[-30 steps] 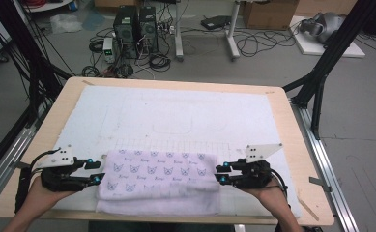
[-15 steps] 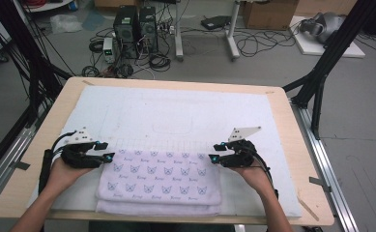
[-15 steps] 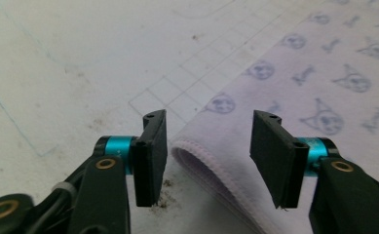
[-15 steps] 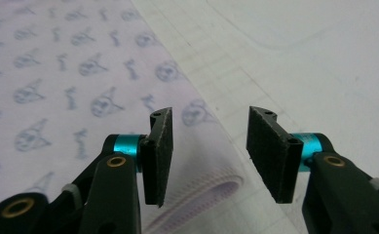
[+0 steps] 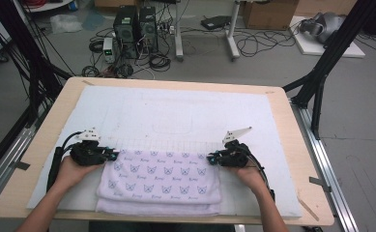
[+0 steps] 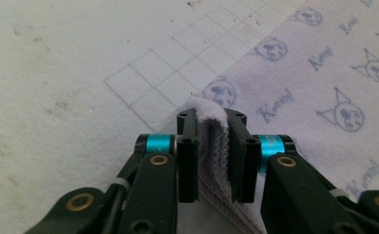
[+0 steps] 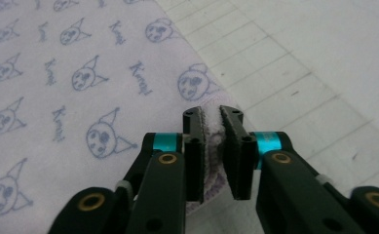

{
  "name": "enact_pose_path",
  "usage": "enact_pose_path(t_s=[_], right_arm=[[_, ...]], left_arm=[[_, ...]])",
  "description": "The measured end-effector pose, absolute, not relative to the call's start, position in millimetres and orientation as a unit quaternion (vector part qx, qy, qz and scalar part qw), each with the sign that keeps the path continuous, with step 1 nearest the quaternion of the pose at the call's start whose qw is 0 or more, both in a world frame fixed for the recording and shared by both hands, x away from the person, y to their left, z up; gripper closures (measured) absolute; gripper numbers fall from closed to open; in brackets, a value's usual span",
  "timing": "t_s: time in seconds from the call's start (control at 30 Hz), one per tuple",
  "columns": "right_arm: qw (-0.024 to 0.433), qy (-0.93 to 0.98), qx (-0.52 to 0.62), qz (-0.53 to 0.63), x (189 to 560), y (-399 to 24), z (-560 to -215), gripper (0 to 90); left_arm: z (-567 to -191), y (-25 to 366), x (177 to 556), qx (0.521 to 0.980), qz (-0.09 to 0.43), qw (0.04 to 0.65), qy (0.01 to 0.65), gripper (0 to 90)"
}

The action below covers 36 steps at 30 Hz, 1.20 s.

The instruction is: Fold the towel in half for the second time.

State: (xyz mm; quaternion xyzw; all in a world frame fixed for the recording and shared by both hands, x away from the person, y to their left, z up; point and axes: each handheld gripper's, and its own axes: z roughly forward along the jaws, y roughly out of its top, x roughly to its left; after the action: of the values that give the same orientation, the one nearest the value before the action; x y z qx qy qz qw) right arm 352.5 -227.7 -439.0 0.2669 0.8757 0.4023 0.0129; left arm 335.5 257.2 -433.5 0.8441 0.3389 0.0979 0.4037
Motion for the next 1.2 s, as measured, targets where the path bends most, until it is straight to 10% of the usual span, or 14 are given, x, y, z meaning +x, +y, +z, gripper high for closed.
enact_pose_path(t_s=[0.47, 0.63, 1.2], right_arm=[[0.119, 0.854, 0.286, 0.419, 410.8, -236.7, -372.7, 82.1], [0.133, 0.834, 0.333, 0.419, 444.5, -239.6, -374.5, 65.1], [0.097, 0.850, 0.285, 0.432, 391.1, -228.1, -399.0, 58.4]], left_arm=[[-381.8, 241.8, 412.7, 0.803, 0.189, 0.422, 0.376, 80.6], [-386.5, 239.8, 438.3, 0.787, 0.206, 0.407, 0.416, 59.3], [-412.6, 261.8, 381.4, 0.797, 0.162, 0.455, 0.361, 56.5]])
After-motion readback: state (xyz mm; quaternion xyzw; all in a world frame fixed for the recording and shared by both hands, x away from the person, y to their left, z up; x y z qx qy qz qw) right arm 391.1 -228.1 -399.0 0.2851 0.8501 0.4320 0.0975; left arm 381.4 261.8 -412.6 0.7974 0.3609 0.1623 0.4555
